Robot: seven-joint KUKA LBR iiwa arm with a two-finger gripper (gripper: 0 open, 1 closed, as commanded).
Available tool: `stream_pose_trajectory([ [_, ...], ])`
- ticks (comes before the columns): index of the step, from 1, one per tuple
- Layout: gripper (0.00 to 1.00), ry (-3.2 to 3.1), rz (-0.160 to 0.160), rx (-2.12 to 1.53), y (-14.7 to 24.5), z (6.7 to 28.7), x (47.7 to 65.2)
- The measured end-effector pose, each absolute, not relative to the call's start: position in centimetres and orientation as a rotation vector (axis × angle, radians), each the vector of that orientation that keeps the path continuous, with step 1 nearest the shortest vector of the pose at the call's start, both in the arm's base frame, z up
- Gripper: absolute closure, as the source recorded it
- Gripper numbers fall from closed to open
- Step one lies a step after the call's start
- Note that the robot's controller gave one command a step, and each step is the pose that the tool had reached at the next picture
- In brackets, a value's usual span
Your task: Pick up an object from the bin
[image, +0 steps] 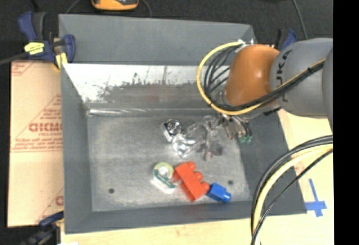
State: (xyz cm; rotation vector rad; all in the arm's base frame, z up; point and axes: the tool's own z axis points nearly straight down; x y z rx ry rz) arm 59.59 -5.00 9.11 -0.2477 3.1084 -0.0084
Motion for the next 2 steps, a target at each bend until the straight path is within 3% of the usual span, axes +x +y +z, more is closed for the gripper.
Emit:
stream_pose_trajectory([
  [1,1.00,3.118,-0.005,-0.272,-6.3,20.8,56.9],
  [2,1.00,3.138,0.002,-0.133,-4.3,16.9,54.7],
])
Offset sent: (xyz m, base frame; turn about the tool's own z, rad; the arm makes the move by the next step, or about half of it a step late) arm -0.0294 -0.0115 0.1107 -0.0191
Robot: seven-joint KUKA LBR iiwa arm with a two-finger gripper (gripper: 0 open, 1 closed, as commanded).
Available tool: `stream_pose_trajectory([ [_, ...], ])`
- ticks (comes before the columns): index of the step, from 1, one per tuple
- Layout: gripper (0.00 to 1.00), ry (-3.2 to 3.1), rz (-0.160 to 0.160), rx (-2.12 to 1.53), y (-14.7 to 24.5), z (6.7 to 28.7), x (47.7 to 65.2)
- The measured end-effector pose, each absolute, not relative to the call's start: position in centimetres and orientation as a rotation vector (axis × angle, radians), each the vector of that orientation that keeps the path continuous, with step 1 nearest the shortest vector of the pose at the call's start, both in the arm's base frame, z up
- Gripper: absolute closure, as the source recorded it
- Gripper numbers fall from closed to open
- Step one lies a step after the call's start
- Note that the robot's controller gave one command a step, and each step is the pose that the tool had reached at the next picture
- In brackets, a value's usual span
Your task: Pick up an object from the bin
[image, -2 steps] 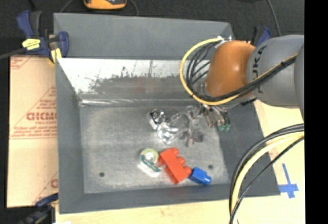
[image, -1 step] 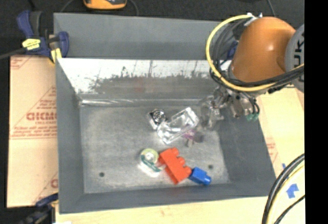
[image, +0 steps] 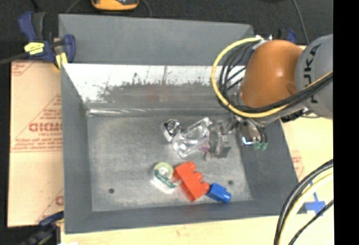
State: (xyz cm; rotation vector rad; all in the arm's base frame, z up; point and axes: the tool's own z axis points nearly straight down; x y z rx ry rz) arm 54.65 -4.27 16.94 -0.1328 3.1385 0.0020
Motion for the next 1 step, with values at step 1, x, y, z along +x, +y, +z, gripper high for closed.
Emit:
stream_pose_trajectory([
  [1,0.00,3.135,0.000,-0.134,-4.36,17.07,54.75],
])
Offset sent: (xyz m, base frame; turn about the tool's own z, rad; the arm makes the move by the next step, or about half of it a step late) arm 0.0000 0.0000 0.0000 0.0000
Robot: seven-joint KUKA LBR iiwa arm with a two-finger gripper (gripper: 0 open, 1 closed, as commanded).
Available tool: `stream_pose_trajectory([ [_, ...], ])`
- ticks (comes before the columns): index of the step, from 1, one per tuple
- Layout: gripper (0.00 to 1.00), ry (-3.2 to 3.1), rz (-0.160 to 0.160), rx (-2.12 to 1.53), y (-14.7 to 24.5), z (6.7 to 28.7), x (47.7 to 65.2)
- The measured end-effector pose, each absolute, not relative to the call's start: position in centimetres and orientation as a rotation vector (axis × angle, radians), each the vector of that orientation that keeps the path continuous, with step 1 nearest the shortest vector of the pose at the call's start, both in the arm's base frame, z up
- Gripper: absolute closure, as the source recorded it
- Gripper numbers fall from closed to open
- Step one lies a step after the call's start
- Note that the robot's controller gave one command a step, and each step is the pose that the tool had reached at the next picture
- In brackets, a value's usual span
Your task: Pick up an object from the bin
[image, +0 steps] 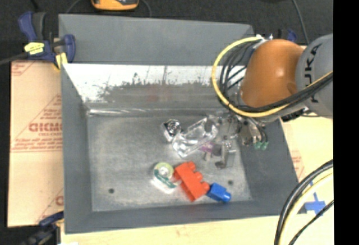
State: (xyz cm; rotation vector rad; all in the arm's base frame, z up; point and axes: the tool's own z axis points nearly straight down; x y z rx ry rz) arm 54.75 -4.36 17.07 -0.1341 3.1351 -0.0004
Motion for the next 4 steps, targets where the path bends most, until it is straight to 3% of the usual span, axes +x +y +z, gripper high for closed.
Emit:
stream_pose_trajectory([
  [1,0.00,3.087,0.006,0.423,-4.2,7.9,58.7],
  [2,1.00,3.072,0.001,0.417,-4.4,8.7,59.2],
  [3,1.00,3.082,0.000,0.418,-4.4,9.2,58.5],
  [4,1.00,3.107,0.002,0.372,-3.3,19.7,58.4],
])
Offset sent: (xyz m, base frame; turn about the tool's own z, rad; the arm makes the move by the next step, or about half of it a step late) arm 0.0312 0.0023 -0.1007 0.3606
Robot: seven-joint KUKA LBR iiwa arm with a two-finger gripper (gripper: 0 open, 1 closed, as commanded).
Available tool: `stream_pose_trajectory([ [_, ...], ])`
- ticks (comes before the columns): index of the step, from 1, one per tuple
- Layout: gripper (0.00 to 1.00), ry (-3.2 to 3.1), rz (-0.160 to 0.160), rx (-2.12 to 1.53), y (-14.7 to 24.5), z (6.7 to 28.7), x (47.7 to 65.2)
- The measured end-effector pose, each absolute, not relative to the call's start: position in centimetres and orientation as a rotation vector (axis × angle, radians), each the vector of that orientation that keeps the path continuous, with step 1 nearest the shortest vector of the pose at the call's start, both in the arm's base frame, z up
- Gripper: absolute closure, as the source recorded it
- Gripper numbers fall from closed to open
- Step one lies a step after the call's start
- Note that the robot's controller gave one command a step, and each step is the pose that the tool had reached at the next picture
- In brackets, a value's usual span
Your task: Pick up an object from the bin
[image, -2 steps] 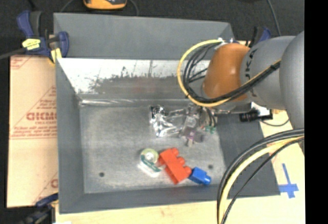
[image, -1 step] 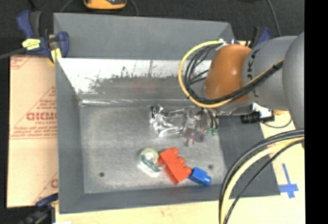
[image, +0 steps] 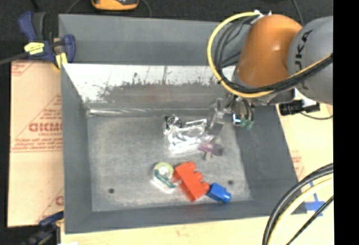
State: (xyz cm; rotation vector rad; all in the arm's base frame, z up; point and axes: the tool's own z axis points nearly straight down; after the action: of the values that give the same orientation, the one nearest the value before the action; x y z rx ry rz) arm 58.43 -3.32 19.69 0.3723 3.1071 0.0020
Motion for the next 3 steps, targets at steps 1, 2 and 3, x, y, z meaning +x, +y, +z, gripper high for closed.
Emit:
stream_pose_trajectory([
  [1,1.00,3.134,-0.004,-0.238,-9.2,12.1,59.9],
  [2,1.00,3.119,-0.004,-0.262,-7.6,19.9,58.7],
  [3,1.00,3.142,0.002,0.042,-6.8,13.6,57.5],
])
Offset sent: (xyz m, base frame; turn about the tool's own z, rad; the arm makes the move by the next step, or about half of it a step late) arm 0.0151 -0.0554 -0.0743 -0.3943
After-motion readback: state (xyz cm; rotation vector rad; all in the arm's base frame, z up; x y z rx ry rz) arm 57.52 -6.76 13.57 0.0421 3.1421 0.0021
